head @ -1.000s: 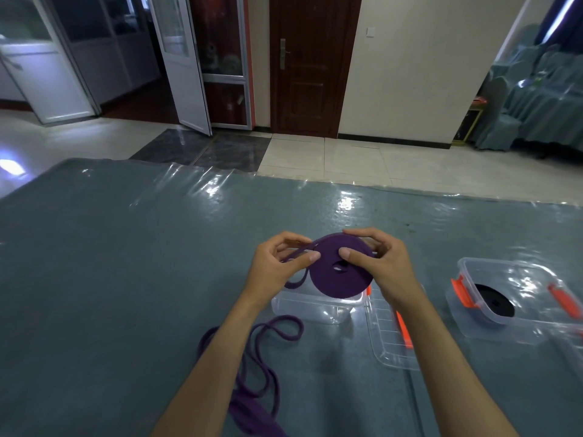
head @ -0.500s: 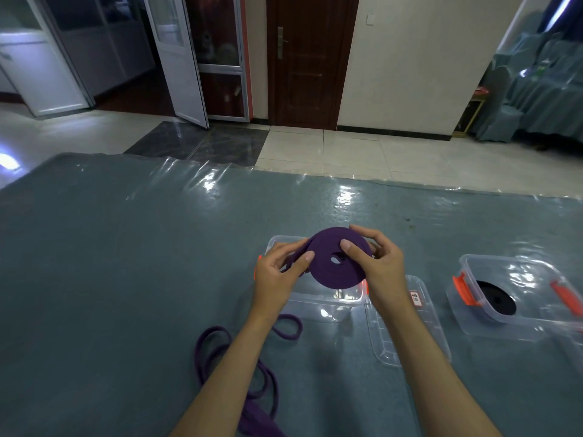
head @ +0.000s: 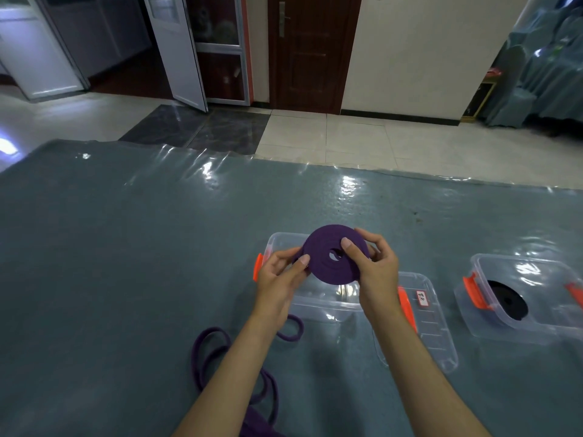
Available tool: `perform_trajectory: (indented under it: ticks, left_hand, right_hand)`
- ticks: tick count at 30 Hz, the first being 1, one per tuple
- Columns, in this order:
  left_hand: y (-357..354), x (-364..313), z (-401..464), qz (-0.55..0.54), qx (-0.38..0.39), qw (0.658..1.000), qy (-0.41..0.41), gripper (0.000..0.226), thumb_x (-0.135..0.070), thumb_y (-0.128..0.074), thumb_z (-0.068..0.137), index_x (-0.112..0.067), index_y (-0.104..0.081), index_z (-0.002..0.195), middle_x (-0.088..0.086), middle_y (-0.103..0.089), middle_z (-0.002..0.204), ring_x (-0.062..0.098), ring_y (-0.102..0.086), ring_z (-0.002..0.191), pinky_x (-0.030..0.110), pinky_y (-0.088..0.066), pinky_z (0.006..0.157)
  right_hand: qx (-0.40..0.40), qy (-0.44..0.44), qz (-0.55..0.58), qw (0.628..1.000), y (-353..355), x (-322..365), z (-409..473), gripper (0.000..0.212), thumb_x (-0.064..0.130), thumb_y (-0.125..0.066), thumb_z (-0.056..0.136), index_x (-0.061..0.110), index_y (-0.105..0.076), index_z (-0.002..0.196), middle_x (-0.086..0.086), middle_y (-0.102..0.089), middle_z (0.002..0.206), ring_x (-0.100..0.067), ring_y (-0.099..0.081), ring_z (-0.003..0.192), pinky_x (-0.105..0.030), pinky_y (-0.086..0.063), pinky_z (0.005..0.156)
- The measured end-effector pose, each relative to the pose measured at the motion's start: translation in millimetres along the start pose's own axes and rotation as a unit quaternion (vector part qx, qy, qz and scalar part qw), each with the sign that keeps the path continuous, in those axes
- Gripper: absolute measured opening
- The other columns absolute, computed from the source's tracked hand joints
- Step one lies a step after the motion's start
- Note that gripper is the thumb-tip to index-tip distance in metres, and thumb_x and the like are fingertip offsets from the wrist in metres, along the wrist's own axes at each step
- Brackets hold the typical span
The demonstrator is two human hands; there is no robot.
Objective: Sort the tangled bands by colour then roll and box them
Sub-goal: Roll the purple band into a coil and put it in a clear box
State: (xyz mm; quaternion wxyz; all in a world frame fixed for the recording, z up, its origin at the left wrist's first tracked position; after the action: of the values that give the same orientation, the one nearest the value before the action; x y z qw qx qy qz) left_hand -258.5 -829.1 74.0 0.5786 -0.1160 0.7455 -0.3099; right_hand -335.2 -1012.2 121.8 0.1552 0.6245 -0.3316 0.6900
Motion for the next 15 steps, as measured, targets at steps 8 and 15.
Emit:
perform_trajectory:
  ticks: [8, 15]
  left_hand:
    - [3.2, 17.2, 7.0, -0.034, -0.105, 0.994, -0.001, 0.022, -0.004, -0.078, 0.092, -0.013, -0.078, 0.112, 0.016, -0.079, 0.117, 0.031, -0.077, 0.108, 0.037, -0.064, 0.086]
    - [7.2, 39.5, 39.3, 0.043, -0.091, 0.985, 0.141, 0.034, -0.006, -0.073, 0.098, -0.019, -0.068, 0.129, 0.015, -0.081, 0.109, 0.03, -0.081, 0.091, 0.041, -0.066, 0.072]
  right_hand:
    - [-0.052, -0.025, 0.015, 0.998, -6.0, -32.0, 13.7, 0.031, 0.021, -0.091, 0.081, 0.035, -0.077, 0.104, -0.005, -0.08, 0.108, -0.028, -0.077, 0.104, -0.04, -0.065, 0.08]
    - [-0.117, -0.079, 0.0, 0.99, 8.8, -68.9, 27.5, 0.034, 0.016, -0.089, 0.084, 0.02, -0.069, 0.111, -0.009, -0.077, 0.112, -0.031, -0.074, 0.11, -0.06, -0.061, 0.092]
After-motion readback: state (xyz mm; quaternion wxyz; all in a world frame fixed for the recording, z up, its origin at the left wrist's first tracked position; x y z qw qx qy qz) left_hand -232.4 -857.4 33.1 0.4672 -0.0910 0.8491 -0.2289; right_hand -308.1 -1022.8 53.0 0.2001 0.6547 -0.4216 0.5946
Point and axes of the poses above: each hand's wrist, its own z-axis towards the middle knuckle, its own y-axis out of the back of the hand, x = y × z, the point moved 8 cm from there along z, towards the middle knuckle
